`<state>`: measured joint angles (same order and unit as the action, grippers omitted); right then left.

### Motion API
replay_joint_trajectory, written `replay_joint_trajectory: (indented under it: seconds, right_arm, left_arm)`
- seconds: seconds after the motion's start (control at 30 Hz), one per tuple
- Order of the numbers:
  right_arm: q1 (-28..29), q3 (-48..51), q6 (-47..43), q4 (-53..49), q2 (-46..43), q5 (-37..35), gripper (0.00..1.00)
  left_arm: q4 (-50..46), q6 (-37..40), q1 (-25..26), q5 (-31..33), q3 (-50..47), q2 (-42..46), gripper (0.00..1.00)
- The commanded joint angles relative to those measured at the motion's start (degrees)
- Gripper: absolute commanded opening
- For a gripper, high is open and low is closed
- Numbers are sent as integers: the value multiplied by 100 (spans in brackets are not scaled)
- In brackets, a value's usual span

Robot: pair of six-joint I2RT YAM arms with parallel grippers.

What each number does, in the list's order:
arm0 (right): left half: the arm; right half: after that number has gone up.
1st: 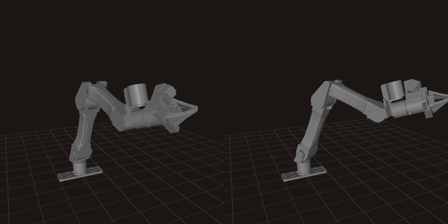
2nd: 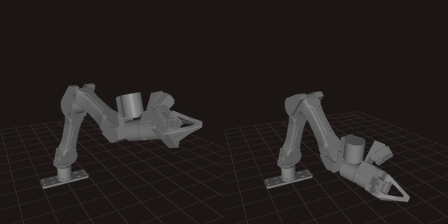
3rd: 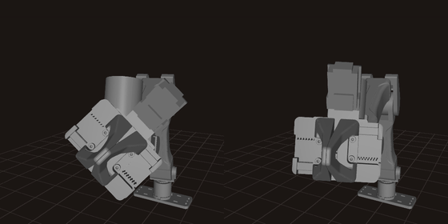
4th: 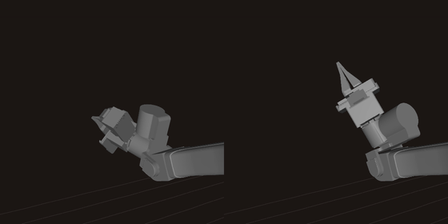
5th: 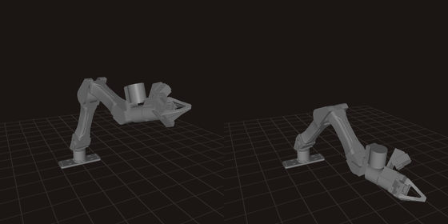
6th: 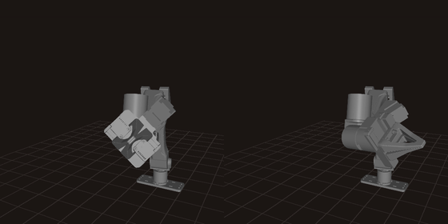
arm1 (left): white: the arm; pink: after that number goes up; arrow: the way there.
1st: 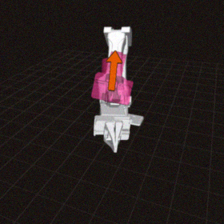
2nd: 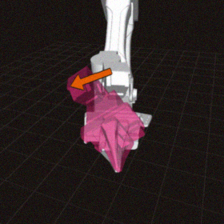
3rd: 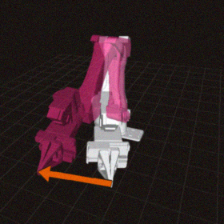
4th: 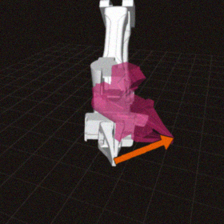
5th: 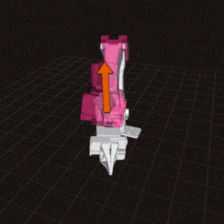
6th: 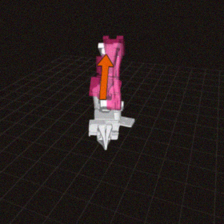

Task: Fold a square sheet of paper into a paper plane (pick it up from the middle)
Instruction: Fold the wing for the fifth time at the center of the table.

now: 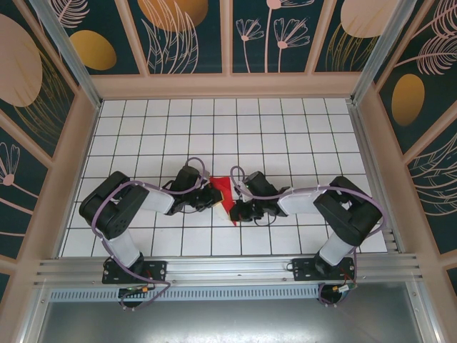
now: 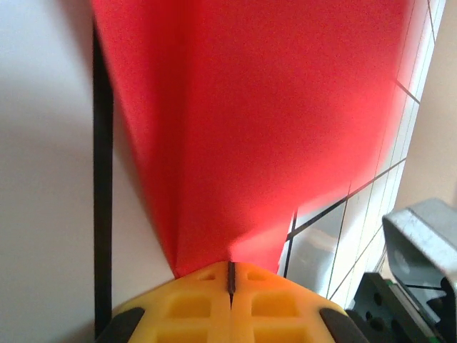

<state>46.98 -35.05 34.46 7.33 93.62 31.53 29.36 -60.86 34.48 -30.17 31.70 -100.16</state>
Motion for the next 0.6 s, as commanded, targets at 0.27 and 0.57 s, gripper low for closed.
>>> replay_joint_trajectory:
  seconds: [0.27,0.57]
  right_arm:
    - [174,172,-85,-1118,-123,-435,7]
    - [123,-243,-474,-1443,214,-734,7]
  left_arm:
    - [-568,155,-73,565,-127,-163,0]
    - [-684,762,-75,337,407,441,8]
